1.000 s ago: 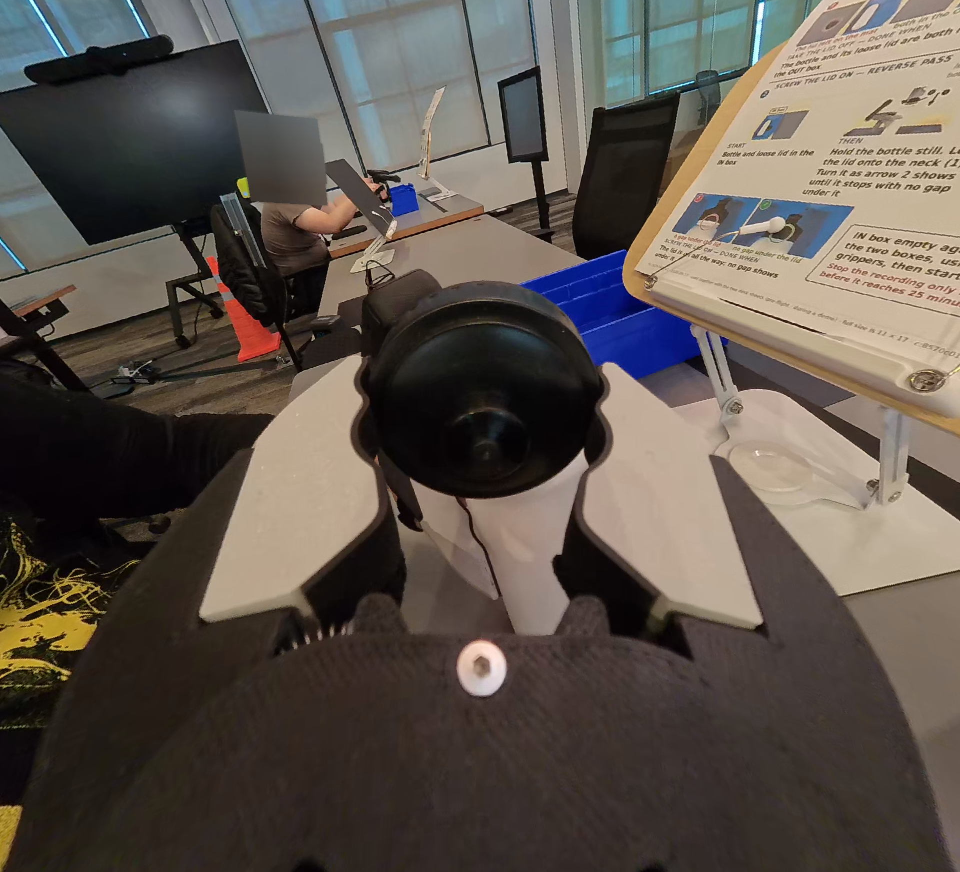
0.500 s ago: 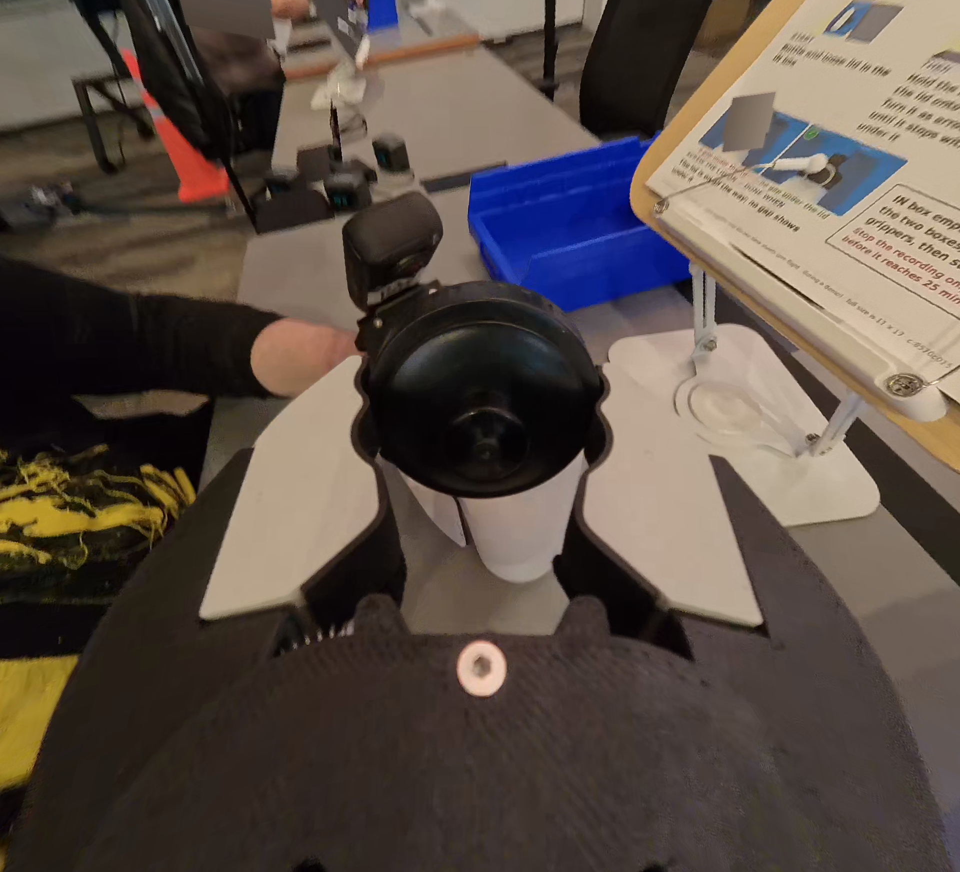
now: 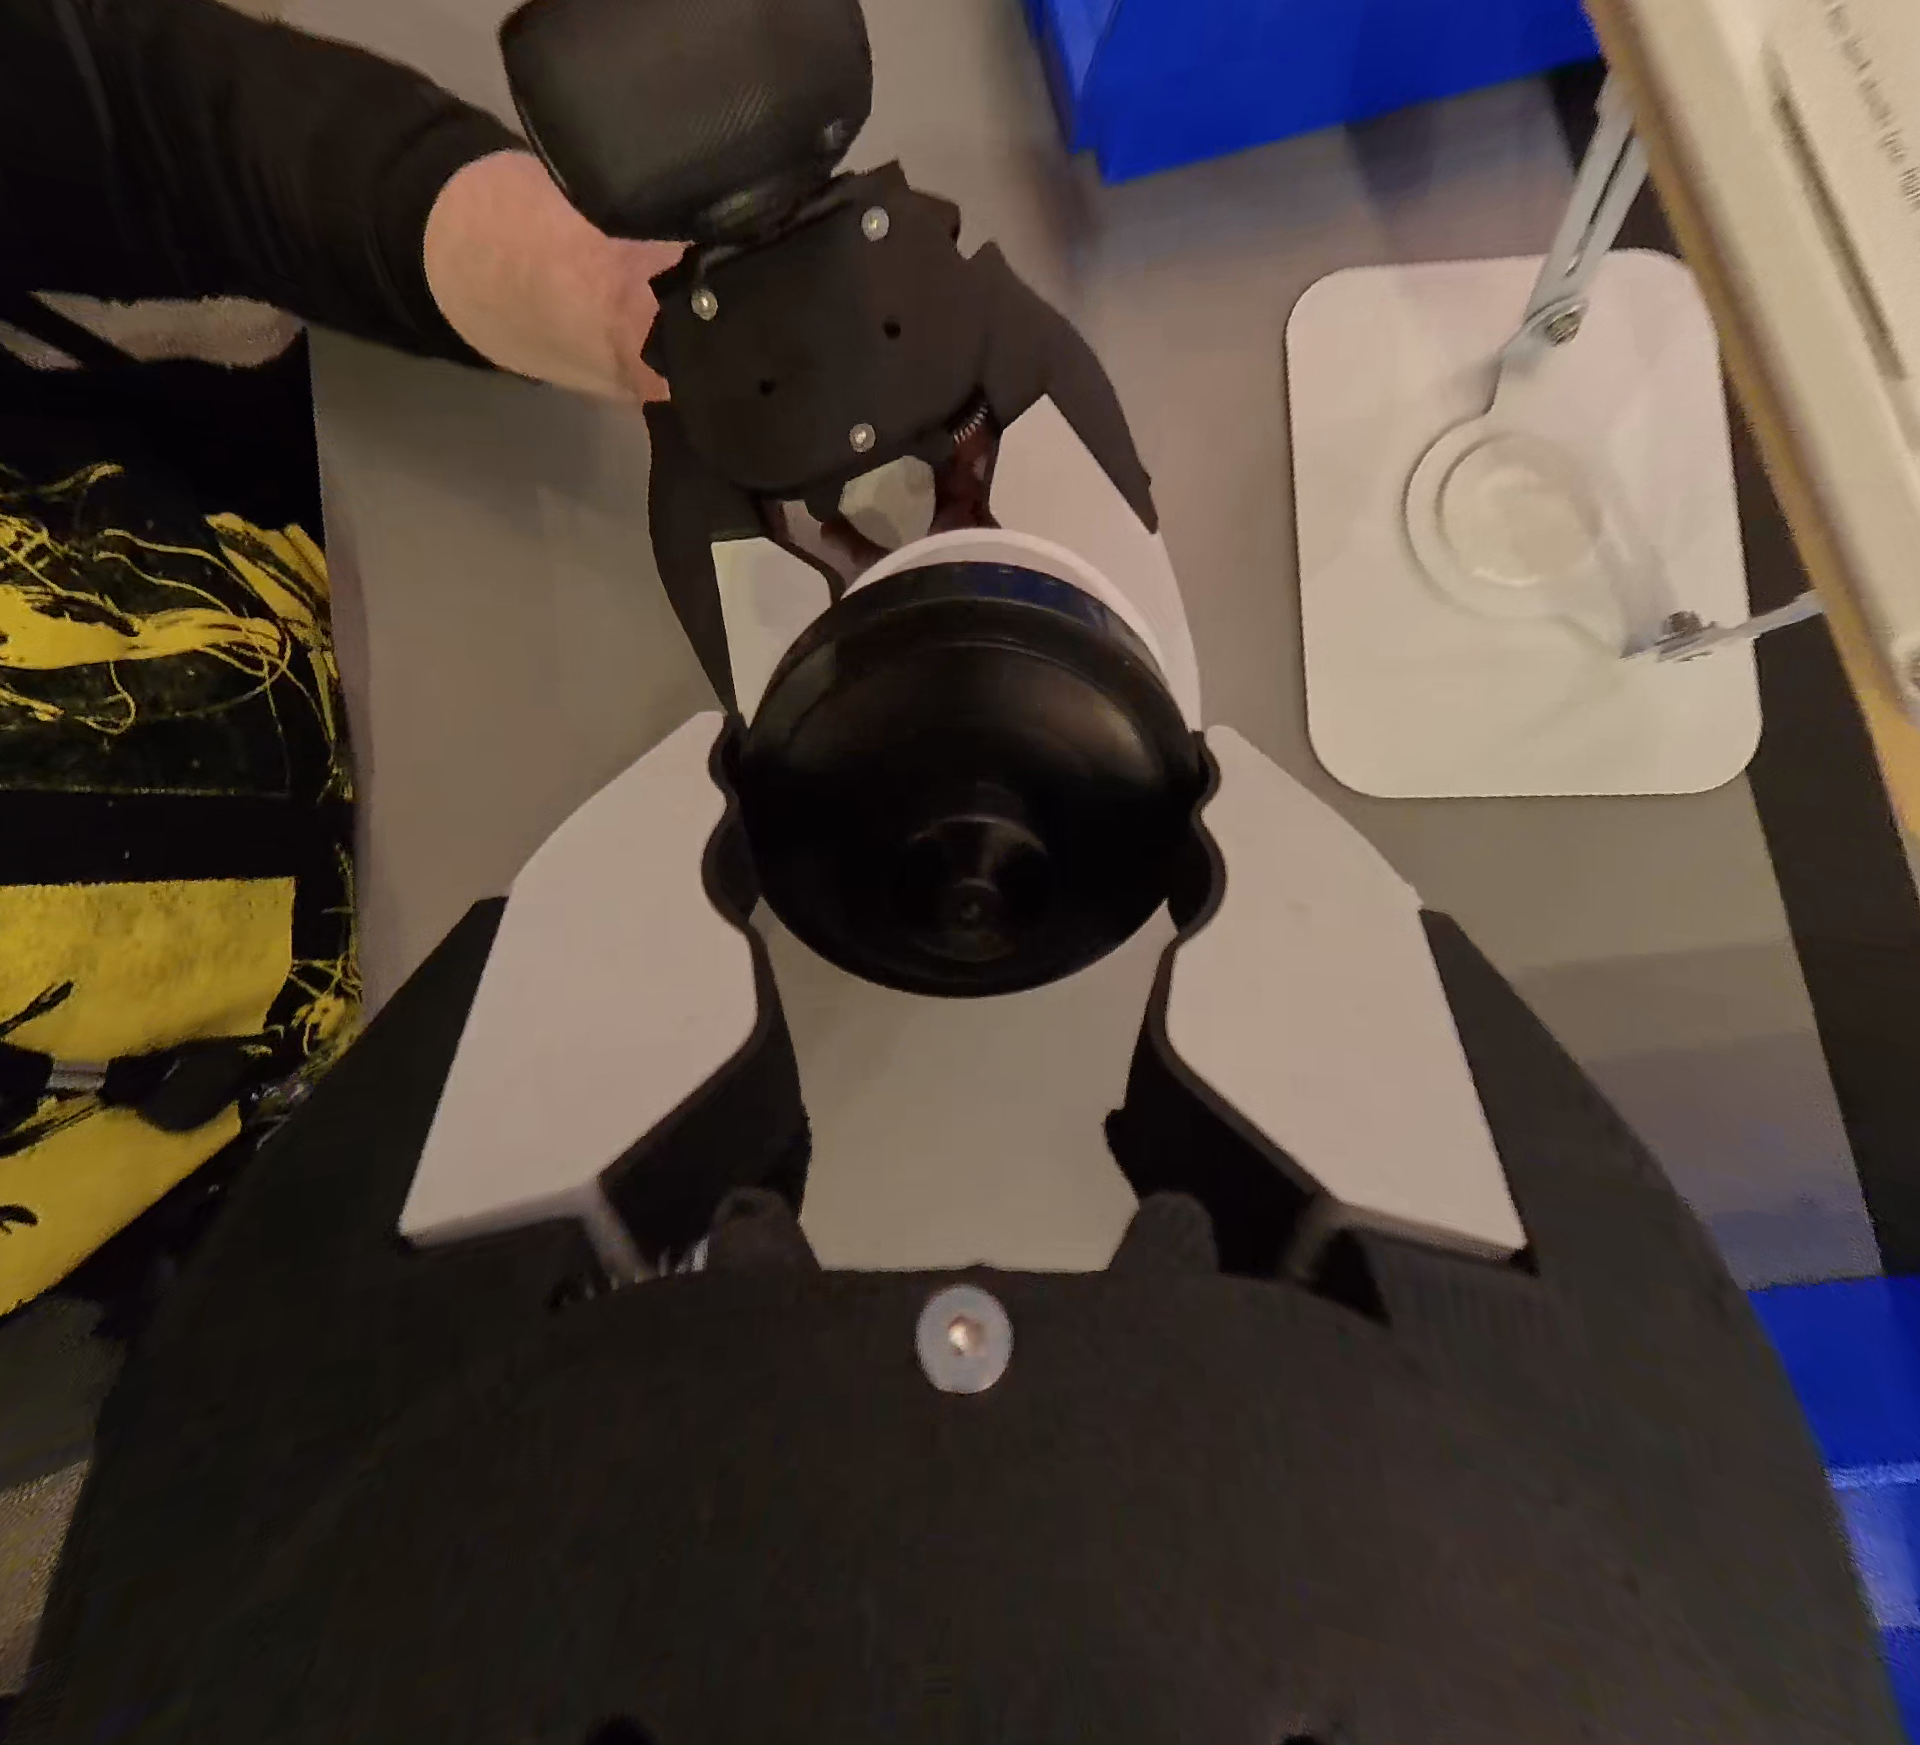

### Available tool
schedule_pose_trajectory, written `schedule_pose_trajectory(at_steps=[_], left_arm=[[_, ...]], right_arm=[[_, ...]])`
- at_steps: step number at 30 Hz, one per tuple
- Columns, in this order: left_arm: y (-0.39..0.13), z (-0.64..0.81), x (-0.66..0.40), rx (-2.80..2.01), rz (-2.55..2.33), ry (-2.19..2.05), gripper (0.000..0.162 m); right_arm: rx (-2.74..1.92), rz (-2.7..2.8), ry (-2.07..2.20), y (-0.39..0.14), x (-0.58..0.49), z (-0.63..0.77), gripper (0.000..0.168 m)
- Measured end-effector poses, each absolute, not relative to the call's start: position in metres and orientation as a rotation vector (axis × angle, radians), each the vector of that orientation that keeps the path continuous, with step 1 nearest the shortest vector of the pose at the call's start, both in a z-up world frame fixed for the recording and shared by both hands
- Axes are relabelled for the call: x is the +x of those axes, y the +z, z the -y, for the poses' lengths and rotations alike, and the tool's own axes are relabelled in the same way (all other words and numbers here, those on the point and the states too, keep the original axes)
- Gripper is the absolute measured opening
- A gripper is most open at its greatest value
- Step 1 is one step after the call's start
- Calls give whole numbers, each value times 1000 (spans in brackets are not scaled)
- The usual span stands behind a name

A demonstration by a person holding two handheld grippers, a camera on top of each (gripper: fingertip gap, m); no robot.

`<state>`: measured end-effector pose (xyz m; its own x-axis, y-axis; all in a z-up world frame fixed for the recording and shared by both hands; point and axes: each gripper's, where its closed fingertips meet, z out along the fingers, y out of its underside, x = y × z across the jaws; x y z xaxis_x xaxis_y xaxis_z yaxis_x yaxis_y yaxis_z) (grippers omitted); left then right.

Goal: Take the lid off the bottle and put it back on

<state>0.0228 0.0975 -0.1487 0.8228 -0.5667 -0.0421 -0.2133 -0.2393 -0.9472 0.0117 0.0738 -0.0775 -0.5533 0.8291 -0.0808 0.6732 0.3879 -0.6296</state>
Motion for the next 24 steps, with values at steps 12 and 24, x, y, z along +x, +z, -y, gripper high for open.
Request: schedule_pose_trajectory(at_steps=[12, 24], left_arm=[[-149, -105, 31, -1798, -640, -420, 90], [-149, -105, 31, -1795, -643, -428, 90]], right_arm=[[-1339, 2603, 659, -91, 9, -78, 79], [-1231, 2821, 266, -94, 16, -84, 79]])
